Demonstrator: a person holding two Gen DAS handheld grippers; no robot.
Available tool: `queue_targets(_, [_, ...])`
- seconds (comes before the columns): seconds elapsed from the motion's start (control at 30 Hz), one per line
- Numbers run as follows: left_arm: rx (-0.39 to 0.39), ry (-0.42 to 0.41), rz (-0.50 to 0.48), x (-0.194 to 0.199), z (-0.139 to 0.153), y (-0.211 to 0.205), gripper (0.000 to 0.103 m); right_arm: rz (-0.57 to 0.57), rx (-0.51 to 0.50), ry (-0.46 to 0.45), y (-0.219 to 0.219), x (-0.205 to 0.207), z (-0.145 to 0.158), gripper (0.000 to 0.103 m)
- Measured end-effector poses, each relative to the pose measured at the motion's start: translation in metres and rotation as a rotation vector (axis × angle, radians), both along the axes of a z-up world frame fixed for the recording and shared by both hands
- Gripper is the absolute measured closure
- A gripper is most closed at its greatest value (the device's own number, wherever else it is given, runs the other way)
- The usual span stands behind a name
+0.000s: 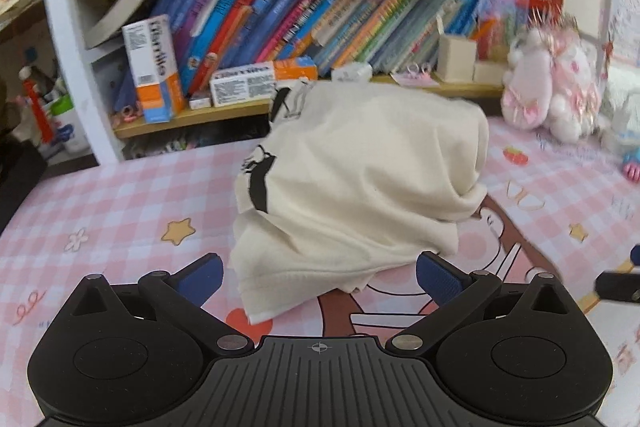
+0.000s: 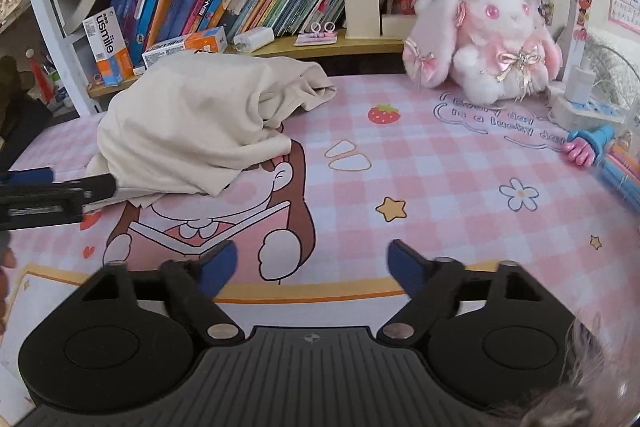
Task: Fold clothes
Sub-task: 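Grasp the cream T-shirt with the left gripper while the right gripper grasps it too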
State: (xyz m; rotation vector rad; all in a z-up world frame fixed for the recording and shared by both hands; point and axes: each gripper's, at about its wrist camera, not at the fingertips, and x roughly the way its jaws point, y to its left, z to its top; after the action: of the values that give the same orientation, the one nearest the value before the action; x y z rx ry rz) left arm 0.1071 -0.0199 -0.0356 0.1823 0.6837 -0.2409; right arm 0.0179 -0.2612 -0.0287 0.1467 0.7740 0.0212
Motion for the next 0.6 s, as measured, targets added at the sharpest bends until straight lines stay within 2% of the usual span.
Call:
queue_targets(0.1, [0.065, -0.025, -0.036, 0.000, -0.008, -0.005, 0.001, 0.013, 0.012, 0.009, 0.002, -0.002, 0.001, 0.042])
queue_targets(0.3, [0.281, -0.101, -0.106, 0.004, -0.026, -0.018, 0.015, 0.062, 0.008, 0.015, 0.014, -0.004, 0.000, 0.042])
queue_targets(0.37, [0.325, -0.091, -0.141, 0.008, -0.031, -0.020, 0.032, 0.084, -0.017, 0.015, 0.020, -0.004, 0.001, 0.039])
queue_targets(0.4, [0.331, -0.075, -0.148, 0.011, -0.032, -0.019, 0.050, 0.096, -0.031, 0.015, 0.024, -0.004, 0.001, 0.037])
queue_targets(0.43, [0.318, -0.063, -0.145, 0.013, -0.031, -0.017, 0.065, 0.114, -0.051, 0.012, 0.027, -0.004, 0.002, 0.036])
queue_targets(0.47, [0.282, -0.055, -0.135, 0.015, -0.028, -0.014, 0.072, 0.133, -0.071, 0.008, 0.030, -0.004, 0.002, 0.036])
queue_targets(0.5, [0.225, -0.046, -0.125, 0.016, -0.020, -0.009, 0.085, 0.160, -0.095, 0.002, 0.034, -0.004, 0.003, 0.036])
queue_targets(0.53, [0.168, -0.037, -0.121, 0.015, -0.012, -0.004, 0.090, 0.195, -0.121, -0.008, 0.039, -0.004, 0.004, 0.036])
queue_targets(0.6, [0.031, -0.045, -0.123, 0.008, 0.009, 0.006, 0.092, 0.276, -0.177, -0.033, 0.048, -0.004, 0.007, 0.036])
